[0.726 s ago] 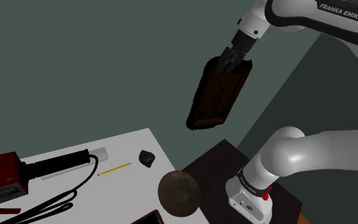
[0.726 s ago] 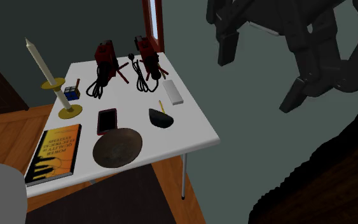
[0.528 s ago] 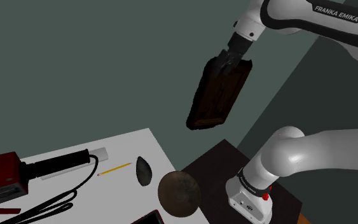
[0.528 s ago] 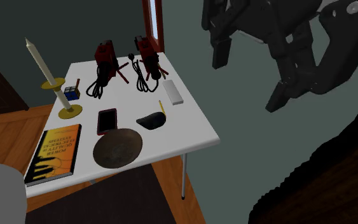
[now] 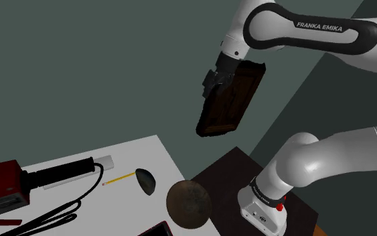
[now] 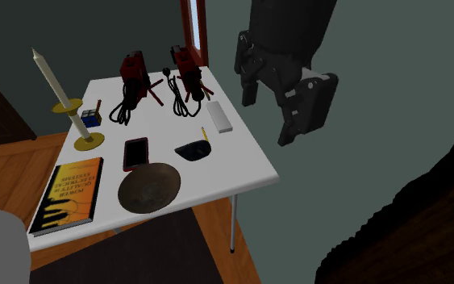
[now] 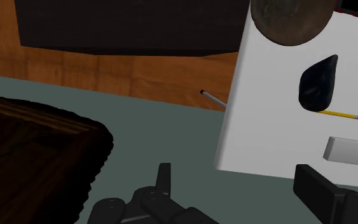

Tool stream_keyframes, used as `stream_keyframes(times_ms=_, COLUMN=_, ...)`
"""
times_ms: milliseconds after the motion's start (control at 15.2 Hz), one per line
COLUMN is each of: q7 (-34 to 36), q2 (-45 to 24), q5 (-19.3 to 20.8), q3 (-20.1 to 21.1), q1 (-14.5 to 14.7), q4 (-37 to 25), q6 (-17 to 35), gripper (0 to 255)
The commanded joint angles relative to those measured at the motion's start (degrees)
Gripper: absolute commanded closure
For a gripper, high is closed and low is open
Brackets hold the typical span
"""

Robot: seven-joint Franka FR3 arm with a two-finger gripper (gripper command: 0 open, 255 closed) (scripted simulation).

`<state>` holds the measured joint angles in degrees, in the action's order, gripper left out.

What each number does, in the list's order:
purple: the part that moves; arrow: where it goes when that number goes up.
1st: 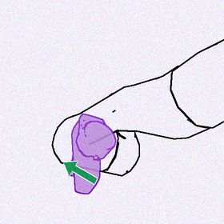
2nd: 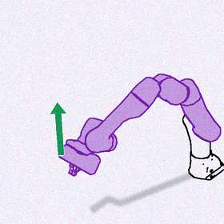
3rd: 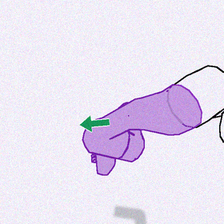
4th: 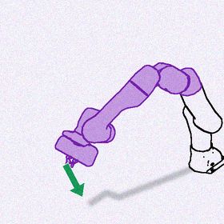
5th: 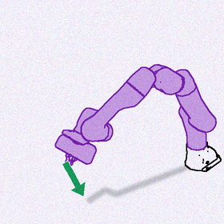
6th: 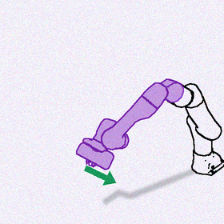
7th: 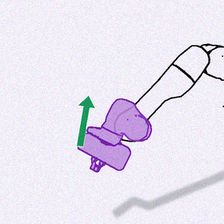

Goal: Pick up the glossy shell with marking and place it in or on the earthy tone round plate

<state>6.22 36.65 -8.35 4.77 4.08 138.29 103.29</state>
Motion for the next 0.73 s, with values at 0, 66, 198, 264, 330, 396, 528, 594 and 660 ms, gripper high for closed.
stream_keyframes(times_ms=0, q7=1.81, q2=-2.25, q5=-1.35, q3=1.67, q1=0.86, q4=0.72, q6=1.66, gripper=0)
stream_keyframes(times_ms=66, q7=2.64, q2=-3.49, q5=-2.01, q3=2.46, q1=1.29, q4=0.94, q6=2.46, gripper=0)
stream_keyframes(times_ms=198, q7=4.29, q2=-6.11, q5=-3.3, q3=4.04, q1=2.14, q4=1.23, q6=4.11, gripper=0)
stream_keyframes(times_ms=264, q7=5.09, q2=-7.5, q5=-3.94, q3=4.81, q1=2.57, q4=1.3, q6=4.94, gripper=0)
stream_keyframes(times_ms=330, q7=5.89, q2=-8.94, q5=-4.57, q3=5.58, q1=3.0, q4=1.31, q6=5.78, gripper=0)
stream_keyframes(times_ms=396, q7=6.68, q2=-10.43, q5=-5.18, q3=6.34, q1=3.42, q4=1.27, q6=6.63, gripper=0)
stream_keyframes(times_ms=528, q7=8.22, q2=-13.54, q5=-6.37, q3=7.85, q1=4.26, q4=1.03, q6=8.32, gripper=0)
stream_keyframes(times_ms=594, q7=8.99, q2=-15.16, q5=-6.93, q3=8.59, q1=4.67, q4=0.82, q6=9.16, gripper=0)
stream_keyframes(times_ms=660, q7=9.74, q2=-16.82, q5=-7.47, q3=9.32, q1=5.08, q4=0.57, q6=10.01, gripper=0)
